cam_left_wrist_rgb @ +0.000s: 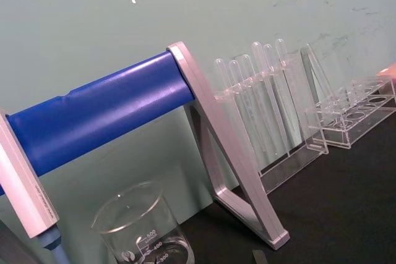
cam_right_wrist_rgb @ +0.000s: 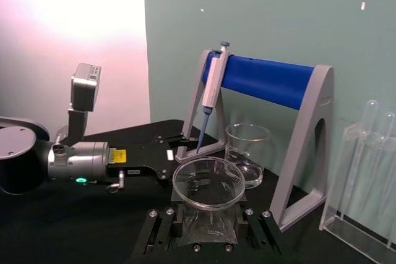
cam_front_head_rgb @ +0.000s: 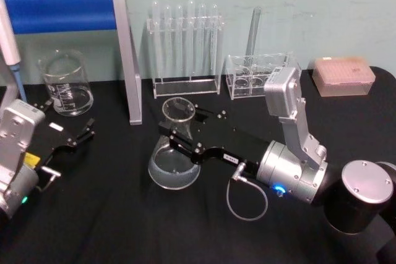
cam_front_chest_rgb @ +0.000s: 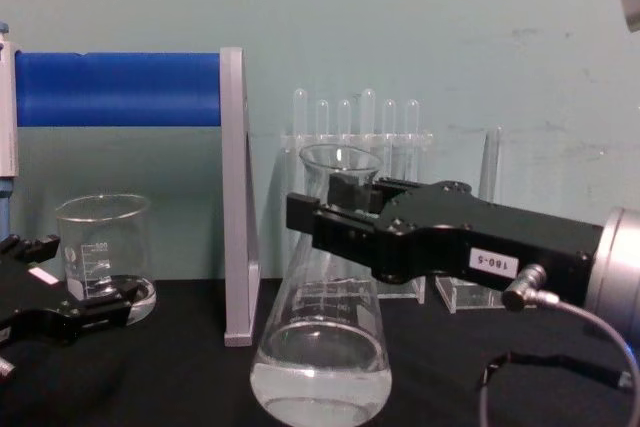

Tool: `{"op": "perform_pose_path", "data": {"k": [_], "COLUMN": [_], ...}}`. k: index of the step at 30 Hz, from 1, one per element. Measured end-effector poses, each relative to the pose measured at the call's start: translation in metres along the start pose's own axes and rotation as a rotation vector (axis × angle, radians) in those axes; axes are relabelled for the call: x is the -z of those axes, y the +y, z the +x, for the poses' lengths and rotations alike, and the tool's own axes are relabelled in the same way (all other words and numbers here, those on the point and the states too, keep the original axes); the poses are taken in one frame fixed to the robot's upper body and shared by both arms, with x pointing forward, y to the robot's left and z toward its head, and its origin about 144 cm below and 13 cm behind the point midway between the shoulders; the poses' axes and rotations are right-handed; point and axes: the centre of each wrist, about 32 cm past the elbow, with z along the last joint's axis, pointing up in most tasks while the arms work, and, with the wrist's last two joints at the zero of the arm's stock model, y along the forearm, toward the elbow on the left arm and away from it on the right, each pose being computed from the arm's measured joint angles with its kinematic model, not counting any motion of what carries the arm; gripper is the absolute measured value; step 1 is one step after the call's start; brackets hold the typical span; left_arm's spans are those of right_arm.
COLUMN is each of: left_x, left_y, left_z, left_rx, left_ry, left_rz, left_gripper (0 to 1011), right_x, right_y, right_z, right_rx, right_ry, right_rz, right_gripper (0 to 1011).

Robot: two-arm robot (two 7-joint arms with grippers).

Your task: Grasp the erlenmeyer flask with one hand, shake it three times, then place it back.

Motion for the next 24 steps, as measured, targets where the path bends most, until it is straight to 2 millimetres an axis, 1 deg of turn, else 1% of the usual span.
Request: {"op": "perform_pose_path", "data": {"k": [6, 13, 24], "left_x": [0.0, 0.0, 0.0], "left_y": [0.0, 0.0, 0.0], "left_z": [0.0, 0.0, 0.0], "left_rx": [0.0, 0.0, 0.0], "left_ry": [0.0, 0.0, 0.0], "left_rz": [0.0, 0.0, 0.0], "left_gripper": [1001, 1001, 1001], "right_x": [0.0, 0.0, -0.002], "right_y": [0.001, -0.001, -0.018], "right_z": [-0.001, 0.003, 0.029], "right_rx": [-0.01, 0.024, 0.179], "right_ry": [0.0, -0.002, -0.02], "right_rz": [-0.004, -0.005, -0.001], "right_gripper": [449, 449, 449]}}
